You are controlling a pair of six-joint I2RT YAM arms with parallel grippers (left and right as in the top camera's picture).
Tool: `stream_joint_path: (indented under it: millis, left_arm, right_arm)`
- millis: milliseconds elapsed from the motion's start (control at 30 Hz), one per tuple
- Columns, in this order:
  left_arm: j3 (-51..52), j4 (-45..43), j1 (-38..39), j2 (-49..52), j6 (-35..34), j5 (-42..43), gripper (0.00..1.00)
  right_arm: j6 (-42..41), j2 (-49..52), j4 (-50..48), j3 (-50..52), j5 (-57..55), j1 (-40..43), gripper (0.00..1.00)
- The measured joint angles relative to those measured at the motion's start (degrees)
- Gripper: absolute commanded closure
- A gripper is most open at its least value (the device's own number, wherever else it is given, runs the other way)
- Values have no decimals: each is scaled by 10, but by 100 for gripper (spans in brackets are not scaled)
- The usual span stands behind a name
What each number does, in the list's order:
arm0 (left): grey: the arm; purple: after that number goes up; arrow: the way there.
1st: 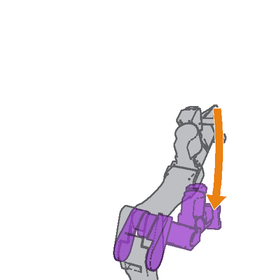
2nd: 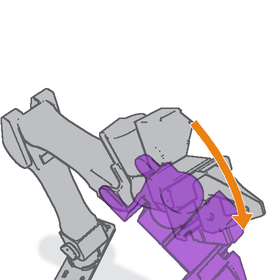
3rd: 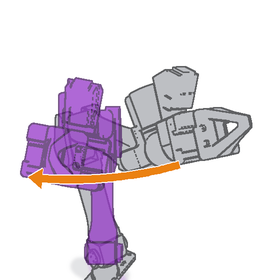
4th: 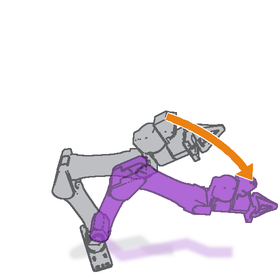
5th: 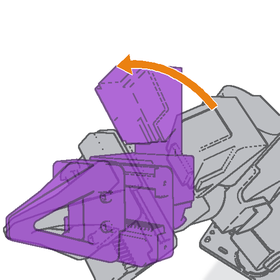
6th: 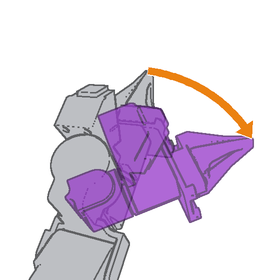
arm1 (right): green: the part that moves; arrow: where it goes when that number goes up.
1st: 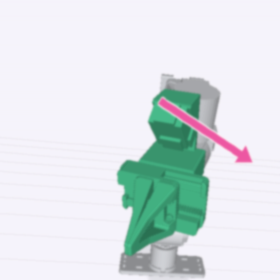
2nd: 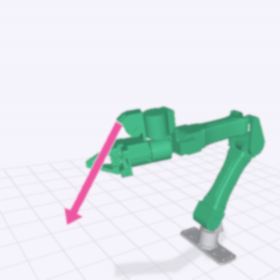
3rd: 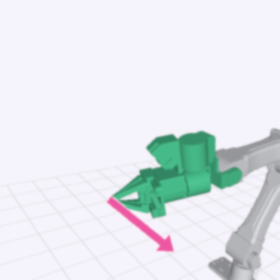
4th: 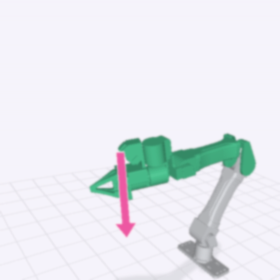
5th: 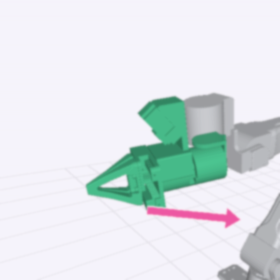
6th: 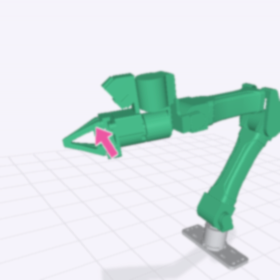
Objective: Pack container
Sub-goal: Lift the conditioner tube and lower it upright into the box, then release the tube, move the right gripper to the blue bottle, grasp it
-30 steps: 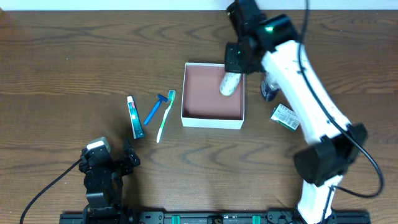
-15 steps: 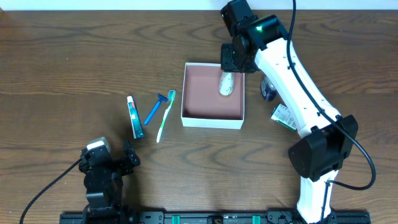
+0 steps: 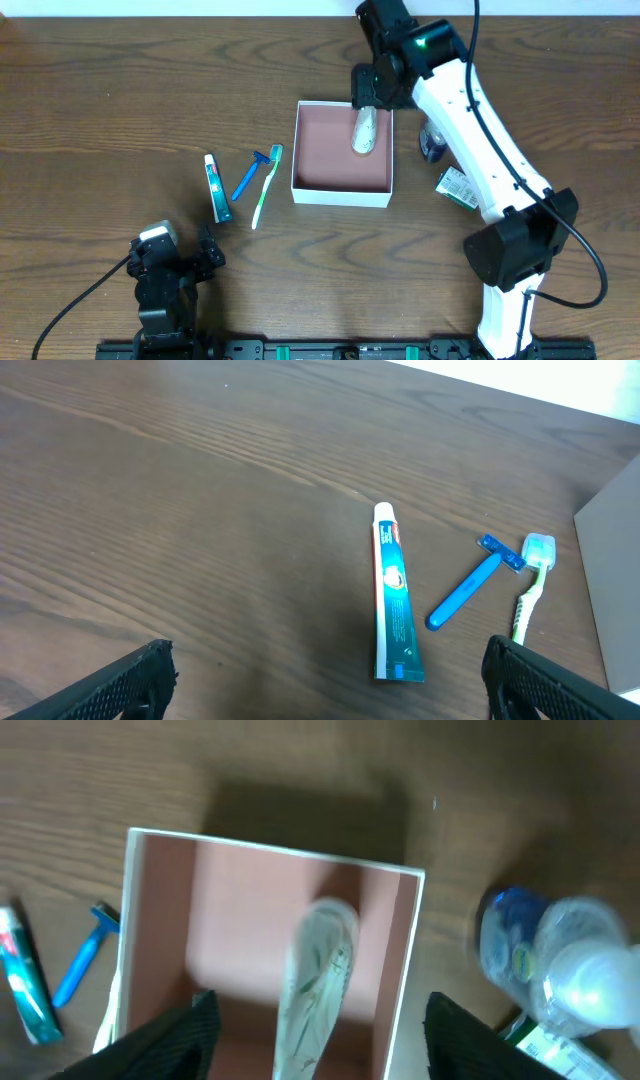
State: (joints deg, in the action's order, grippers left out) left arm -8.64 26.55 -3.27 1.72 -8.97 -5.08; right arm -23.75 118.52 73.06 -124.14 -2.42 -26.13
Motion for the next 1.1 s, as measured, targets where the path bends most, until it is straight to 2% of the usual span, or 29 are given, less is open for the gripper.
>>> stream_joint_path:
  millis: [200,467,700,833,1100]
  left_arm:
    - [0,0,0,0,0,0,2]
    - [0,0,0,0,0,0,2]
    - [0,0,0,0,0,0,2]
    - [0,0,0,0,0,0,2]
    - [0,0,0,0,0,0,2]
  right_arm:
    - [21,-63,21,-25,-18,9,12]
    - [26,-173,77,-43,-64,118,10]
    - [32,-139,69,10,-61,165,8]
    - [92,-103,24,46,-43,168,2]
    - [197,-58,-5,52,-23,168,11]
